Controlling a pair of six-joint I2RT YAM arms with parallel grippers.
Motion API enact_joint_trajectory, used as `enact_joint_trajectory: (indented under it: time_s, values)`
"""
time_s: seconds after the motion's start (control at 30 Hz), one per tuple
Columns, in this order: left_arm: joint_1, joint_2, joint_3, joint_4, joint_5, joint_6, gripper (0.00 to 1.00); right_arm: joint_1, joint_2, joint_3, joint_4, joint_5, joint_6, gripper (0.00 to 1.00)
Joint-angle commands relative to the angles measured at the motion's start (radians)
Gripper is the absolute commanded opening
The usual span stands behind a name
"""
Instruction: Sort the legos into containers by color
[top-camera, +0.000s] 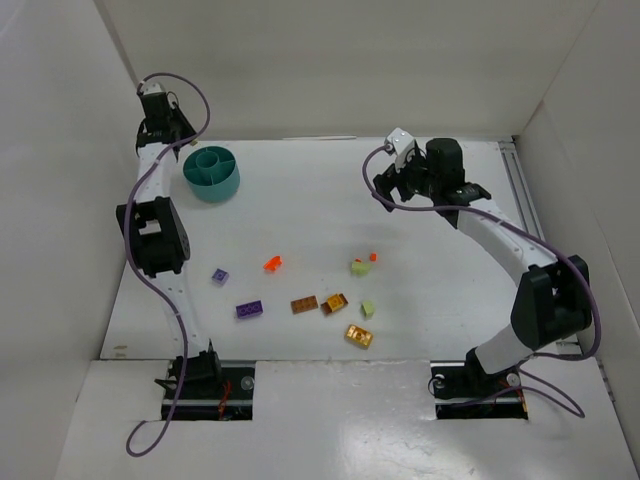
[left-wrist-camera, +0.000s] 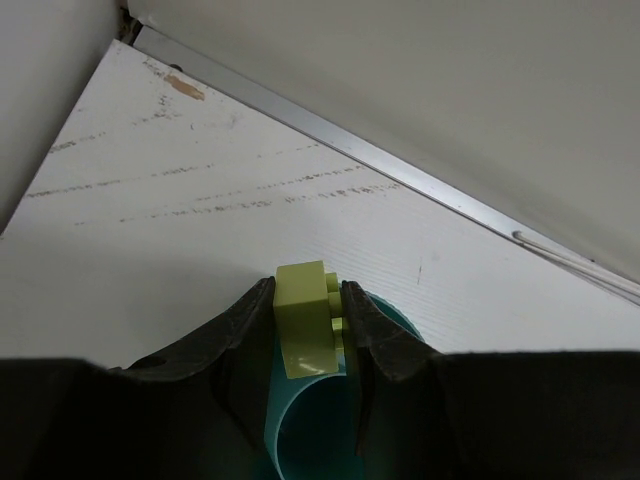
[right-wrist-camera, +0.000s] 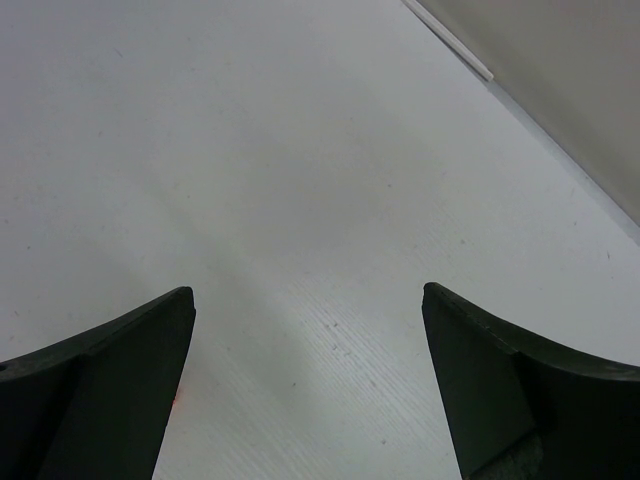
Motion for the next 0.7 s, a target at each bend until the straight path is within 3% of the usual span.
enact_joint_trajectory:
  time_s: [0.0,0.27,0.53,0.67]
  values:
    - [0.008,0.015,0.041,-0.008,-0.042,0.031,0.0,-0.005,0.004,0.063,0.004,-0.028,0.012,1.0]
    - [0.018,-0.005,-0.028,-0.019,-0.076,0.031,0.0,-0.005,0.022,0.073,-0.015,-0.037,0.012,1.0]
    - [0.018,-0.026,-0.068,-0.019,-0.01,0.04,0.0,-0.005,0.031,0.083,-0.015,-0.046,0.012,1.0]
    - [0.018,-0.038,-0.079,-0.043,-0.01,0.05,0.09,-0.005,0.031,0.083,-0.015,-0.046,0.012,1.0]
